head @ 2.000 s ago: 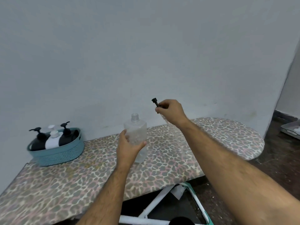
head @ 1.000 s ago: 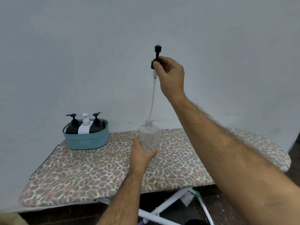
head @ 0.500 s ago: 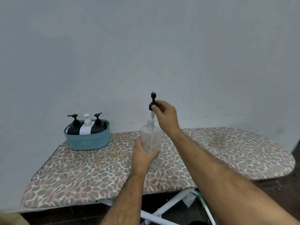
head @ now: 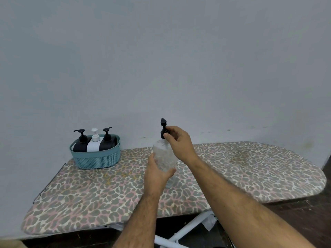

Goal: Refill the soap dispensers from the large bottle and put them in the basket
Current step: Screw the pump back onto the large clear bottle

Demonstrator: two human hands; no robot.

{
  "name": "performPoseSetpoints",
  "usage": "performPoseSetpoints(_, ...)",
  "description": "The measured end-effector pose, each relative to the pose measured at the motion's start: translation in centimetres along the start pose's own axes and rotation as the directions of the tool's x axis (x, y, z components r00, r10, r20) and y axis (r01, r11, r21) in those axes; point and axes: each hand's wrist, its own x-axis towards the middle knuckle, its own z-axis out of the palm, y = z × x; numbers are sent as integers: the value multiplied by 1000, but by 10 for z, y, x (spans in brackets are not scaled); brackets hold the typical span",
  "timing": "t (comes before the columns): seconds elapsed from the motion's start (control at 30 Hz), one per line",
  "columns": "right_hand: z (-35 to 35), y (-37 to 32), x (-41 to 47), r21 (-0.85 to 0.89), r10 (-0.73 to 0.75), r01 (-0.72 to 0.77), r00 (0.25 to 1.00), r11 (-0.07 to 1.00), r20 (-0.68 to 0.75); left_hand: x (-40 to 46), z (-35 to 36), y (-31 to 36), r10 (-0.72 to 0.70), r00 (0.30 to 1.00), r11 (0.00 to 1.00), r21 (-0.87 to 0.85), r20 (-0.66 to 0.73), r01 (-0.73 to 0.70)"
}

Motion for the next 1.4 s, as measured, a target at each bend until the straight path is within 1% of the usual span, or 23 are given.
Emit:
performPoseSetpoints(0.17,0,7,-4,-17,27,-27,1000,999,-6,2,1,-2,10,1000,1000,28,-3,-10)
performPoseSetpoints(0.33,-5,6,2,-126,37,-36,999,991,5,3,1,-2,6,1000,1000,27,-4,-6)
performPoseSetpoints(0.4,-9,1,8,-173,71,-60,996,983,59,3,1,-3,13,1000,999,44,-11,-12)
performPoseSetpoints(0.5,-14,-9,18,-291,108,-45,973,956,204,2,1,-4,17,1000,998,56,-13,-16)
performPoseSetpoints(0.6,-16,-18,24,-327,154,-63,953,943,259,4,1,-5,19,1000,998,66,-13,-18)
performPoseSetpoints(0.67,-18,-19,22,-384,159,-61,960,921,229,4,1,-5,22,1000,997,73,-11,-22)
performPoseSetpoints(0.77,-16,-18,15,-482,111,-48,989,875,102,3,2,-5,20,1000,997,68,-1,-20)
performPoseSetpoints(0.87,-8,-23,14,-639,73,-45,997,768,17,3,2,-5,17,1000,999,47,1,-17)
performPoseSetpoints(0.93,-4,-25,15,-728,64,-42,998,685,2,4,1,-6,10,1000,999,41,2,-10)
performPoseSetpoints(0.97,-4,-24,15,-732,98,-63,995,679,6,4,1,-6,6,1000,999,41,3,-6)
performPoseSetpoints(1.0,-5,-22,16,-683,167,-107,986,723,23,3,1,-6,1,1000,999,39,3,-1)
performPoseSetpoints(1.03,-7,-21,17,-571,241,-163,968,805,64,3,1,-6,-3,1000,999,39,4,3)
performPoseSetpoints(1.07,-9,-19,18,-415,291,-218,949,883,120,4,2,-6,-2,1000,999,41,3,2)
performPoseSetpoints(1.1,-12,-18,18,-249,301,-253,937,935,176,4,2,-6,2,1000,999,45,2,-2)
performPoseSetpoints(1.13,-14,-18,19,-102,277,-260,935,960,222,4,2,-6,10,1000,999,51,1,-10)
performPoseSetpoints(1.17,-16,-17,20,5,240,-248,940,969,244,5,2,-7,19,1000,998,57,0,-19)
performPoseSetpoints(1.2,-17,-17,20,69,204,-229,944,971,261,5,2,-8,24,1000,998,61,-1,-24)
performPoseSetpoints(1.27,-18,-15,18,94,164,-196,948,976,273,5,2,-8,25,1000,998,56,-2,-25)
performPoseSetpoints(1.33,-18,-11,20,47,160,-176,959,983,233,5,2,-8,21,1000,998,54,-2,-21)
performPoseSetpoints(1.4,-17,-8,22,-38,166,-162,970,986,180,5,3,-9,20,1000,998,64,-6,-20)
